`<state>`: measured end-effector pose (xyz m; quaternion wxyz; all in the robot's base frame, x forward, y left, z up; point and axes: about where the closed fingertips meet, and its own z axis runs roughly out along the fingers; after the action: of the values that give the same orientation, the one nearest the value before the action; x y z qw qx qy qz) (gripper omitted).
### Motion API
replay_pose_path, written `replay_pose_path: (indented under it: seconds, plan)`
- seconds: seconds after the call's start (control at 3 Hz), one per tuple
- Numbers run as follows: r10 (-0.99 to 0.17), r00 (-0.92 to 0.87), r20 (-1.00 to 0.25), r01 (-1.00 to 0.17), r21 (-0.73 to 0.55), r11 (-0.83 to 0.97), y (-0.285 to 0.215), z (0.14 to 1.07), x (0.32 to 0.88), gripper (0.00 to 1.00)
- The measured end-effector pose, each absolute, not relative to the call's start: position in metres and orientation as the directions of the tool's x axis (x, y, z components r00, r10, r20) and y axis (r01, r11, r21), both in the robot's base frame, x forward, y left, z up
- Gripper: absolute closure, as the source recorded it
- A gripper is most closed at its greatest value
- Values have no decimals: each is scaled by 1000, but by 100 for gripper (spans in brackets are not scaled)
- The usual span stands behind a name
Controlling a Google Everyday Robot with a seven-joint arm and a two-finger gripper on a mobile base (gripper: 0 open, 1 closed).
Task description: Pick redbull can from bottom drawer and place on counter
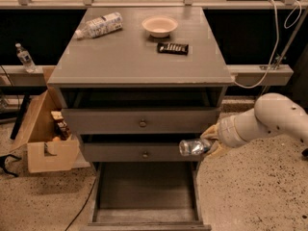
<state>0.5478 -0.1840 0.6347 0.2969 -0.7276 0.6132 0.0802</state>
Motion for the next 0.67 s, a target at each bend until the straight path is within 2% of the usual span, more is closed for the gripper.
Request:
replay_pose_path:
  seconds: [0.33,0.67]
  plan:
    - [-865,270,-423,-913,-397,-90,-184,688,562,100]
    - [-865,270,-423,-913,-397,-90,-184,688,562,100]
